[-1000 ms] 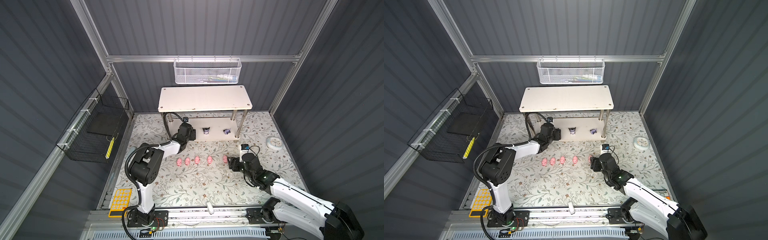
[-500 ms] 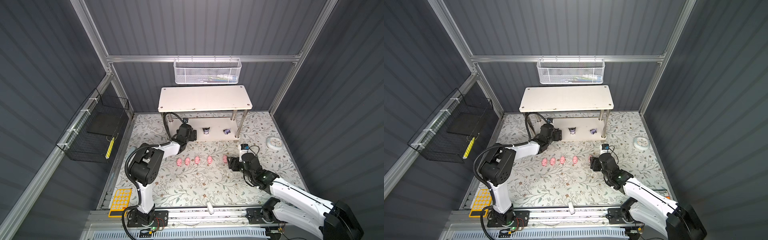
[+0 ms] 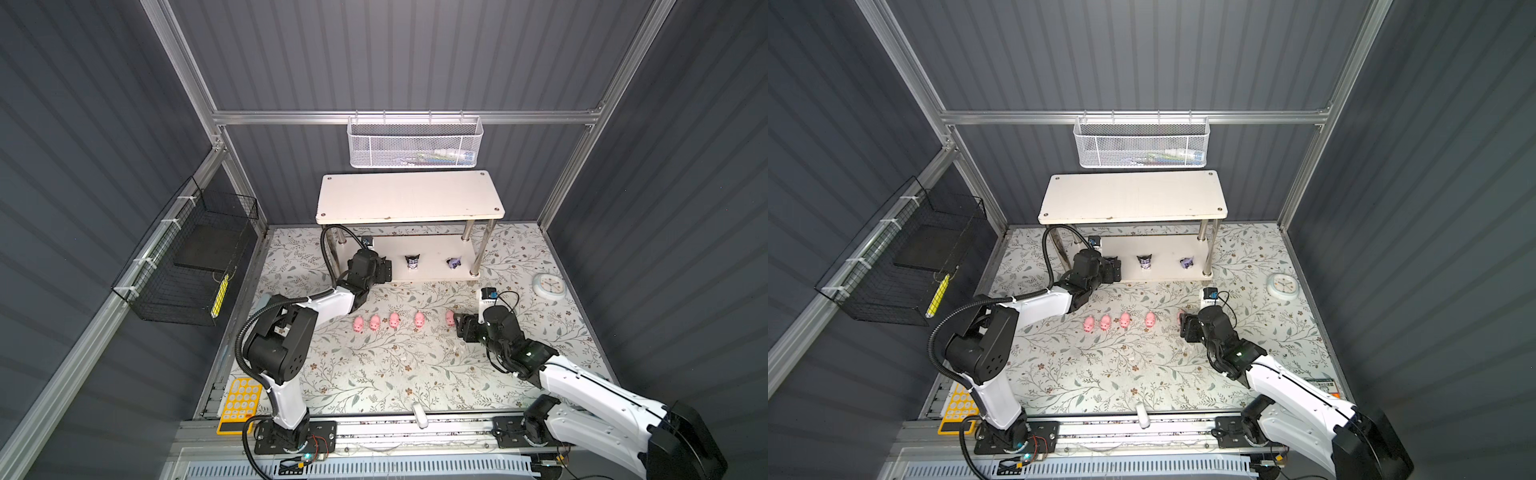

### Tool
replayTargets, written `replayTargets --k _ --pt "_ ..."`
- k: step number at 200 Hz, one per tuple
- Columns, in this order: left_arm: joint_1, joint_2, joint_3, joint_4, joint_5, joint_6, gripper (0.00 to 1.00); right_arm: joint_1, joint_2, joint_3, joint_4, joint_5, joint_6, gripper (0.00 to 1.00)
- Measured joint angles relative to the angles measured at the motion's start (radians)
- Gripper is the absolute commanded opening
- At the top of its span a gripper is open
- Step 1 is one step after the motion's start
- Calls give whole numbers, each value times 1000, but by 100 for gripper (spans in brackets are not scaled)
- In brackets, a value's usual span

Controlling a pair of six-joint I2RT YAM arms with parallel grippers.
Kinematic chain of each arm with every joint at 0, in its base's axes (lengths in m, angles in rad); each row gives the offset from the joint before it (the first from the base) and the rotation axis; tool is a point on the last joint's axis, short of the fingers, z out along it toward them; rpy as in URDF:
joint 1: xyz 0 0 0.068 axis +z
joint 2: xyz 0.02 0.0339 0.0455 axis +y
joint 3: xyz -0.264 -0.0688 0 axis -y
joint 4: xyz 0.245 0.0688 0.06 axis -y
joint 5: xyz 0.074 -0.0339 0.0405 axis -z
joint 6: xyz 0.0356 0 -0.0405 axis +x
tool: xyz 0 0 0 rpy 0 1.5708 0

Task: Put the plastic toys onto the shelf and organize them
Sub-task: 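Open the left gripper and draw it back from the shelf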

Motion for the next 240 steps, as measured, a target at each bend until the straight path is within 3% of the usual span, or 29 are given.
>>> replayTargets --k 72,131,187,240 --pt "-2 -96 -129 6 2 -17 96 0 0 0 6 -5 1 70" --pt "-74 -234 -229 -15 -11 -19 97 0 -2 -3 9 -8 2 70" --pt "-175 -457 -366 -112 -64 -52 95 0 -6 -3 -2 -9 2 70" --pt "-185 -753 -477 -238 -88 -127 94 -5 105 14 -10 -49 8 72"
